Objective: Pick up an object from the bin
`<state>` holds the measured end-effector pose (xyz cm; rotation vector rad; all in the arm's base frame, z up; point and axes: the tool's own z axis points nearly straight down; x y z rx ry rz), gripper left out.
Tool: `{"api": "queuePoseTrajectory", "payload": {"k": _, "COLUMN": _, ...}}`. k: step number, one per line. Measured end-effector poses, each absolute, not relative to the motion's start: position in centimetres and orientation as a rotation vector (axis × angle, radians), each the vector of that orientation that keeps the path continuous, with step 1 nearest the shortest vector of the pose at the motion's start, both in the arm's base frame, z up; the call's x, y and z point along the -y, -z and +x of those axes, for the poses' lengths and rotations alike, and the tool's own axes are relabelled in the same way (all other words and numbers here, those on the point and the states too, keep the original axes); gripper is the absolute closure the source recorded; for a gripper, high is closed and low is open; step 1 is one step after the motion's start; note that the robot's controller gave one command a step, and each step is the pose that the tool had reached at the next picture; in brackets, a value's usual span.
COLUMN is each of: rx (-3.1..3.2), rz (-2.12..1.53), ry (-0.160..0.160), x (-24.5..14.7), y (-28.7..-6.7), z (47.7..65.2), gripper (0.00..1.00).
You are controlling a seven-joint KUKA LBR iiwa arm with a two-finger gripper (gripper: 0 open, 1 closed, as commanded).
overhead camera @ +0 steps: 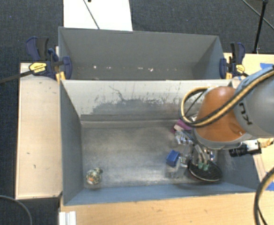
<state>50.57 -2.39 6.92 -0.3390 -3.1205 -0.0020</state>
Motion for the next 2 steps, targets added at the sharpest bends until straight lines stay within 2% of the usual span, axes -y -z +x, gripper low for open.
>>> {"api": "queuePoseTrajectory", "payload": {"k": 1, "rx": 3.121, "rz": -0.335, "ry": 0.001, "x": 2.4, "y": -6.94, "z": 50.58, "gripper": 0.0}}
{"api": "queuePoseTrajectory", "payload": {"k": 2, "rx": 3.121, "rz": -0.333, "ry": 0.0, "x": 2.4, "y": -6.95, "z": 50.57, "gripper": 1.0}}
